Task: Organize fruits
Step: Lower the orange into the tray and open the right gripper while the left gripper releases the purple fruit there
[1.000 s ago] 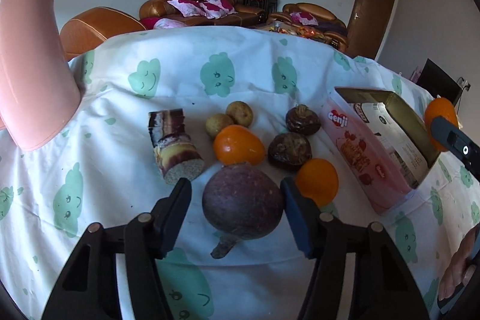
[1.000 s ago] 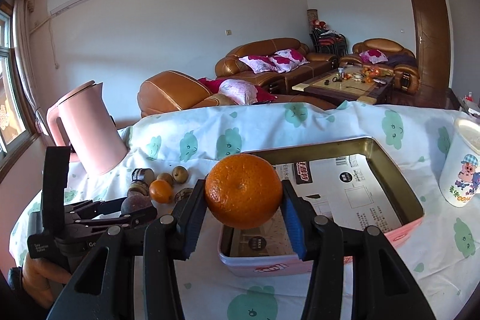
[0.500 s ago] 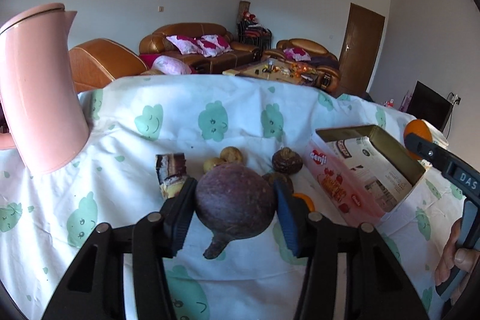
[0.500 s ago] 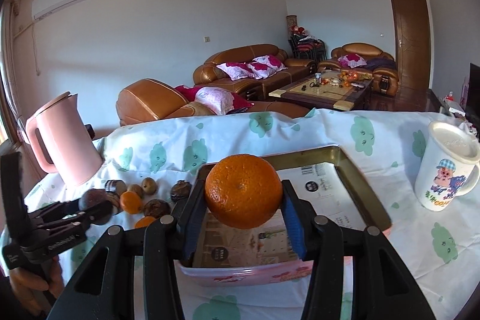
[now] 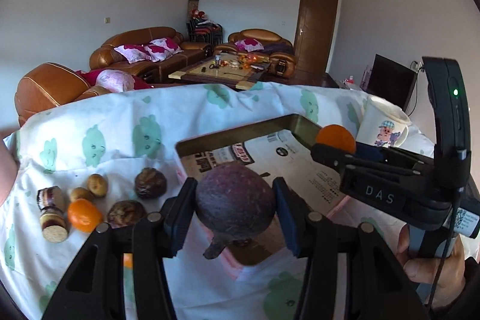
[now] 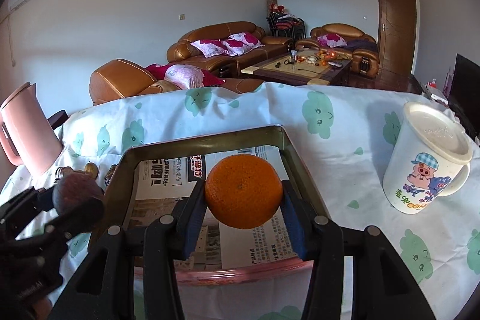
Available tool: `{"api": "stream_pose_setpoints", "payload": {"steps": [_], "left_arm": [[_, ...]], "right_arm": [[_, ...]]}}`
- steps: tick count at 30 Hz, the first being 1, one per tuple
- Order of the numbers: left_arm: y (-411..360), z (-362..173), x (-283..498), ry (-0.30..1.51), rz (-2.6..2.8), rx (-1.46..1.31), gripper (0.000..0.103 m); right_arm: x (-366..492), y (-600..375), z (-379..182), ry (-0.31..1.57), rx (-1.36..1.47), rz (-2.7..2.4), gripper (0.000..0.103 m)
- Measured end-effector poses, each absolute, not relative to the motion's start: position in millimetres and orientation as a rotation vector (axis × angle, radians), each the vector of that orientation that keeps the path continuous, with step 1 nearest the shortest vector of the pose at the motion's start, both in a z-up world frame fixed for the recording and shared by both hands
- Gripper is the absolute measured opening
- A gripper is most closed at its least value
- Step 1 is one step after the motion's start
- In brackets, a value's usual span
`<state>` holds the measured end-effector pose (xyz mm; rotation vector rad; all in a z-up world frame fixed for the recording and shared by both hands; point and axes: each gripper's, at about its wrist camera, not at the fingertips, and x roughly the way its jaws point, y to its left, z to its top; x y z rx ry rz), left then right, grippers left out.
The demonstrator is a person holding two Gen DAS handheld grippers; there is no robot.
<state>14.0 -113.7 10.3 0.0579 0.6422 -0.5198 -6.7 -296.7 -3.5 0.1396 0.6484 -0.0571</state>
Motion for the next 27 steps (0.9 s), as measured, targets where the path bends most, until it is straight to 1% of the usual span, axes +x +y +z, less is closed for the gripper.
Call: {"api": "stream_pose_setpoints", "payload": {"steps": [8,11,14,17,18,19,20,21,22,26,27], "left_arm": [[-151.5,-2.0,19.4,0.694,-0.492,0.117,0.053],[-153.7,-7.7,24.0,0.727,-0.472,0.119,0.053],[-153.2,-7.1,21.9,0.719,-0.466,0.122,0.053],[-151.6,-6.1,20.5,0.711,-0.455,0.119,0.056],[-150.8,-4.8,19.4,0.698,-0.453,0.115,0.064],[-150.0,-2.7,17.1,0.68,-0.447,0.113,0.078],[-148.8,-0.1,13.9,0.657,-0.436,0.115,0.084],[-148.1,3.0,10.1,0.631,-0.422,0.121,0.092],[-147.5,6.4,5.5,0.603,-0.416,0.13,0.097],[-143.0,19.7,-4.3,0.53,-0.399,0.156,0.102],[-139.8,22.1,-4.4,0.521,-0.387,0.147,0.103]], "right_arm": [[-0.3,-307.1,-13.0,0.713,0.204,0.001,0.051],[0.0,-305.4,-14.5,0.717,0.193,-0.004,0.051],[0.0,-306.0,-14.5,0.713,0.199,-0.006,0.051],[-0.7,-307.2,-14.0,0.703,0.211,-0.009,0.052],[-1.1,-308.3,-13.4,0.7,0.224,-0.006,0.053],[-1.5,-309.9,-12.7,0.696,0.243,0.004,0.055],[-2.4,-312.0,-11.7,0.688,0.266,0.018,0.062],[-4.0,-313.9,-10.1,0.676,0.29,0.027,0.068],[-6.4,-315.7,-7.9,0.655,0.311,0.034,0.07],[-20.4,-320.3,6.9,0.54,0.336,0.023,0.071],[-24.5,-320.6,10.2,0.508,0.331,0.006,0.073]]}}
